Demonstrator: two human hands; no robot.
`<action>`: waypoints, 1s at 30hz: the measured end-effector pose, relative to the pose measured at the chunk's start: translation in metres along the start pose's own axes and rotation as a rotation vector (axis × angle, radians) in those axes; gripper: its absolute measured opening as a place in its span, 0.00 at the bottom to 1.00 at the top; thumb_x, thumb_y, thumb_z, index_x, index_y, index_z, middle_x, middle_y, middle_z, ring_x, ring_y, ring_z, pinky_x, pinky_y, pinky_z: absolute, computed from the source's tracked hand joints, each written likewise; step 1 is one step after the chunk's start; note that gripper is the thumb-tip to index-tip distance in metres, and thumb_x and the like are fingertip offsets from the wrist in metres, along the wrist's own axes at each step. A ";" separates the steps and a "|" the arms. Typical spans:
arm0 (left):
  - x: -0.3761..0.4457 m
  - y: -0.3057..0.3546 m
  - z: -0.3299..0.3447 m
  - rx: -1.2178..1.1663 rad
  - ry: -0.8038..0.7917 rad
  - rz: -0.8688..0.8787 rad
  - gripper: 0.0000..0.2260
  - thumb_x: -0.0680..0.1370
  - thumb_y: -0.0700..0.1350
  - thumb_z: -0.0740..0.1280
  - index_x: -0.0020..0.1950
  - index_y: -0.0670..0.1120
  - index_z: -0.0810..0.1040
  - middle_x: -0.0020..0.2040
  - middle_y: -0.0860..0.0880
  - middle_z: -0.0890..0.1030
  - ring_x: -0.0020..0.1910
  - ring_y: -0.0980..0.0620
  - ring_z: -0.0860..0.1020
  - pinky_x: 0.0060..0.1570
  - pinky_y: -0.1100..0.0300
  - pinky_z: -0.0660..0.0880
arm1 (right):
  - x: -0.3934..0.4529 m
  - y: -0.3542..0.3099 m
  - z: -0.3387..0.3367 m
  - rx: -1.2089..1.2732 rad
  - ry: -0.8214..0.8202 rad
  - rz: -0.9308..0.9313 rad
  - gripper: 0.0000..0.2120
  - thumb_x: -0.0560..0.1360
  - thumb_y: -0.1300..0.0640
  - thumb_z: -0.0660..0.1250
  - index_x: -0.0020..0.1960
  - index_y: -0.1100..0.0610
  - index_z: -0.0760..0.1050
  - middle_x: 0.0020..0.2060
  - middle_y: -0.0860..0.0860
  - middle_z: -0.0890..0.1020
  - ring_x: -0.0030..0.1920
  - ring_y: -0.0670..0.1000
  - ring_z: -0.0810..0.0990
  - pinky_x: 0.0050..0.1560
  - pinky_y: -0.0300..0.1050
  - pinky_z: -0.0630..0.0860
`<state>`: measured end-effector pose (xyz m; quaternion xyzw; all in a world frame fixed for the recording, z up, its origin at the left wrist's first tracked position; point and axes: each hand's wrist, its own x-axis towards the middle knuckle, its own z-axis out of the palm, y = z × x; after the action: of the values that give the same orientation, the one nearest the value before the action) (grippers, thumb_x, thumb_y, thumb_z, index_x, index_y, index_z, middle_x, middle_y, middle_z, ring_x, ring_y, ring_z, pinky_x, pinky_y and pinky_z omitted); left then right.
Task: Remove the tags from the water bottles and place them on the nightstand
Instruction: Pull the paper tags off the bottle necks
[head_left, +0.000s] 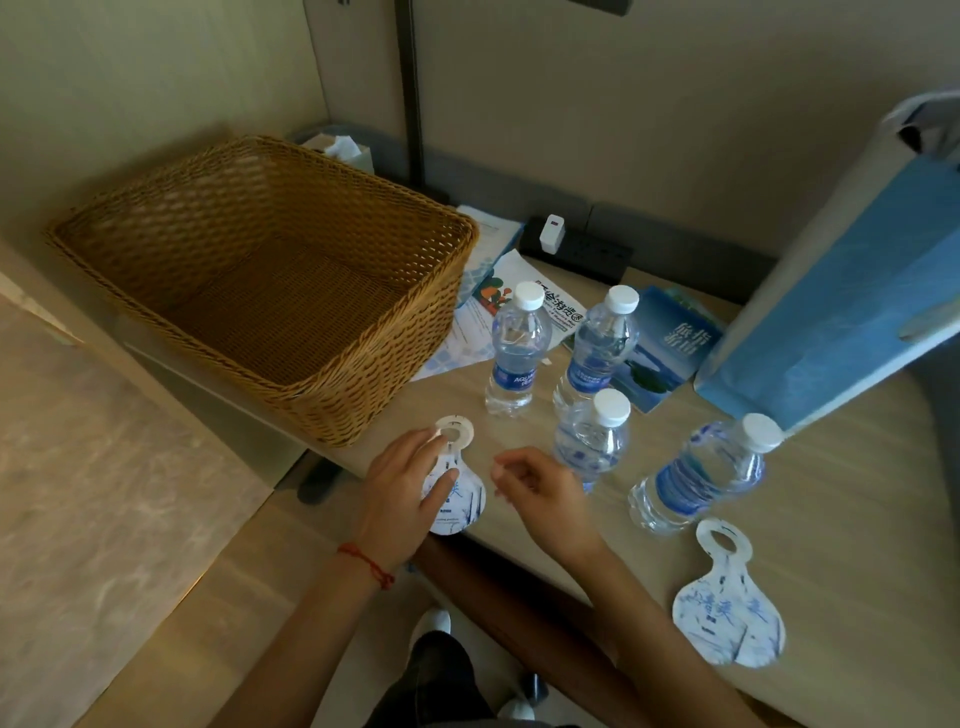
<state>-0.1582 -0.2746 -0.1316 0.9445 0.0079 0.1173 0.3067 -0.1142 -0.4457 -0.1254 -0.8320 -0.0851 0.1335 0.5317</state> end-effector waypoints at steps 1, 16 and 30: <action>-0.003 0.005 0.003 -0.013 -0.005 0.008 0.21 0.75 0.53 0.58 0.59 0.40 0.76 0.59 0.41 0.78 0.58 0.43 0.75 0.58 0.51 0.72 | -0.009 0.003 -0.006 -0.034 0.013 -0.016 0.06 0.74 0.56 0.67 0.51 0.55 0.78 0.39 0.47 0.81 0.40 0.41 0.79 0.43 0.33 0.75; -0.008 0.074 0.058 -0.263 0.027 -0.036 0.22 0.72 0.43 0.70 0.64 0.39 0.72 0.62 0.42 0.77 0.61 0.51 0.72 0.58 0.74 0.59 | -0.087 0.058 -0.111 -0.175 0.668 -0.073 0.12 0.70 0.57 0.72 0.52 0.59 0.78 0.47 0.53 0.81 0.46 0.53 0.79 0.47 0.49 0.76; 0.026 0.085 0.087 -0.564 -0.042 -0.211 0.21 0.66 0.45 0.76 0.55 0.53 0.73 0.50 0.54 0.79 0.52 0.52 0.76 0.53 0.60 0.71 | -0.043 0.081 -0.125 0.068 0.581 0.142 0.25 0.66 0.52 0.75 0.60 0.51 0.71 0.50 0.44 0.78 0.52 0.48 0.76 0.51 0.41 0.71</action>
<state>-0.1186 -0.3918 -0.1444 0.8183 0.0666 0.0629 0.5674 -0.1158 -0.5994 -0.1439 -0.8209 0.1338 -0.0706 0.5507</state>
